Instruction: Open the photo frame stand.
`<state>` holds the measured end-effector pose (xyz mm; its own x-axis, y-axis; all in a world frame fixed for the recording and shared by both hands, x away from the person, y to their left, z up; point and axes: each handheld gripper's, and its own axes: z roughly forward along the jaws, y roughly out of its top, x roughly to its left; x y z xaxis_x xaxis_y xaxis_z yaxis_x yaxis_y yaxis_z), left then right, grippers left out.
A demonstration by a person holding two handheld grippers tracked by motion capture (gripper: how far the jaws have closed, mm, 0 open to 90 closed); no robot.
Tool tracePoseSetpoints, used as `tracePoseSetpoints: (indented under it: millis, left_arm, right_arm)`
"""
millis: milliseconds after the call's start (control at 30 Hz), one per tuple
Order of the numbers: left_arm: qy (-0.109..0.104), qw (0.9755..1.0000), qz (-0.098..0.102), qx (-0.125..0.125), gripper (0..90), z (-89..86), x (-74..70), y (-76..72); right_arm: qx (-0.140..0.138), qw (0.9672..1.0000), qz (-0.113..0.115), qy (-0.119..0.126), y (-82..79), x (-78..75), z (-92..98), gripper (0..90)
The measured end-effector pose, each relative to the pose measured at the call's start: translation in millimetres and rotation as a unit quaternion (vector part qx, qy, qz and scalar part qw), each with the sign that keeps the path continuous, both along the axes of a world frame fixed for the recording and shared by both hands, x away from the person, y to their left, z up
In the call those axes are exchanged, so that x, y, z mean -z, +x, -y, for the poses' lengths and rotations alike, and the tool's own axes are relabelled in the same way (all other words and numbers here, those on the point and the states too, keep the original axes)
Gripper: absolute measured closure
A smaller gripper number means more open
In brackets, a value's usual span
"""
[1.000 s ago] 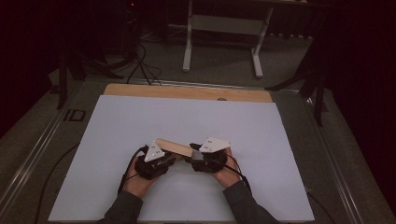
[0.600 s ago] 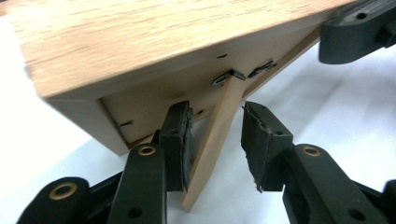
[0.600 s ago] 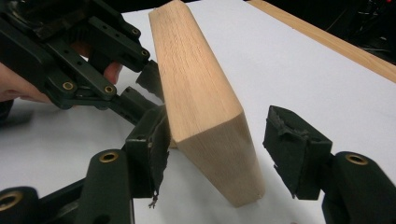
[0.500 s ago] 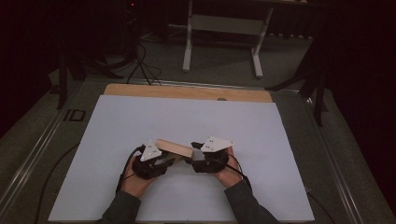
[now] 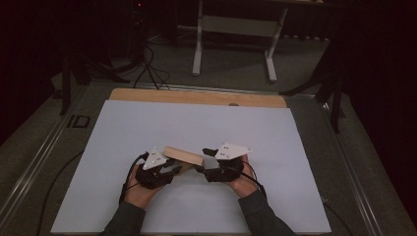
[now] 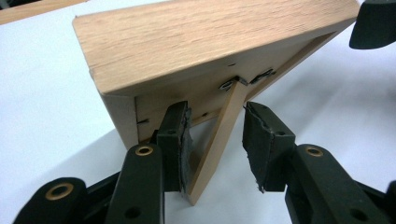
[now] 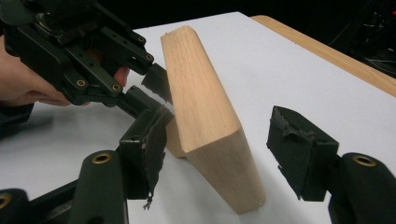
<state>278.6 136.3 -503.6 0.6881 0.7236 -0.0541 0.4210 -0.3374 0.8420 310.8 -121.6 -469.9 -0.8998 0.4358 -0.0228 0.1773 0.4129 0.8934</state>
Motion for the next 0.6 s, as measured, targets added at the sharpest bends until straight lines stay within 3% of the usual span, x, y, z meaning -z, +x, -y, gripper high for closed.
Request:
tracePoseSetpoints:
  millis: [600]
  left_arm:
    - [-0.008, 1.0000, 0.005, 0.001, 60.2, -3.5, -6.4, -3.0]
  right_arm:
    - [-0.002, 0.9995, -0.002, 0.031, -0.1, -10.6, 7.9, 39.6]
